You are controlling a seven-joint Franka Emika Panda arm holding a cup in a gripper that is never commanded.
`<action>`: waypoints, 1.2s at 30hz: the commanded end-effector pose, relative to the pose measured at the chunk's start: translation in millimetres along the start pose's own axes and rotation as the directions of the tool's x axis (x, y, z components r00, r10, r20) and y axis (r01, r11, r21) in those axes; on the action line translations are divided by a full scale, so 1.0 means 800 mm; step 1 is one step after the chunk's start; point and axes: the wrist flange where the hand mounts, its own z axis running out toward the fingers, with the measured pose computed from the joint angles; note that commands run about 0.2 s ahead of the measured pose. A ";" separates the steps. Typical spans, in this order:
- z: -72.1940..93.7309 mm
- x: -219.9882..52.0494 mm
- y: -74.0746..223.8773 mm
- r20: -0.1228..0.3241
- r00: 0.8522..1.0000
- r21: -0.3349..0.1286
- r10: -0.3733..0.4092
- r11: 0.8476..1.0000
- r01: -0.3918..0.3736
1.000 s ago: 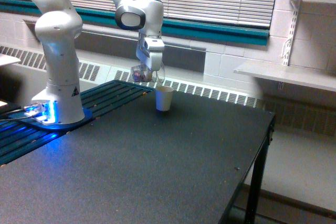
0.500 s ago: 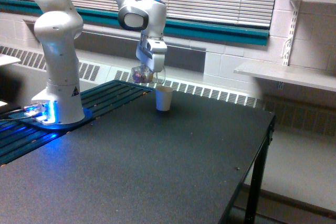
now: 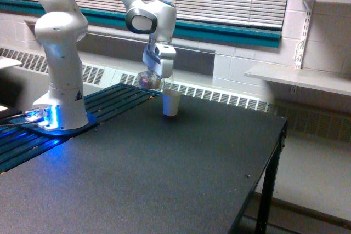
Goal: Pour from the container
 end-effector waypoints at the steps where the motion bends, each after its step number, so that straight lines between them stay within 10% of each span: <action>1: -0.001 0.010 0.003 0.001 1.000 -0.003 -0.006 1.000 0.006; 36: 0.000 0.016 0.003 0.066 0.997 -0.061 -0.051 0.997 0.055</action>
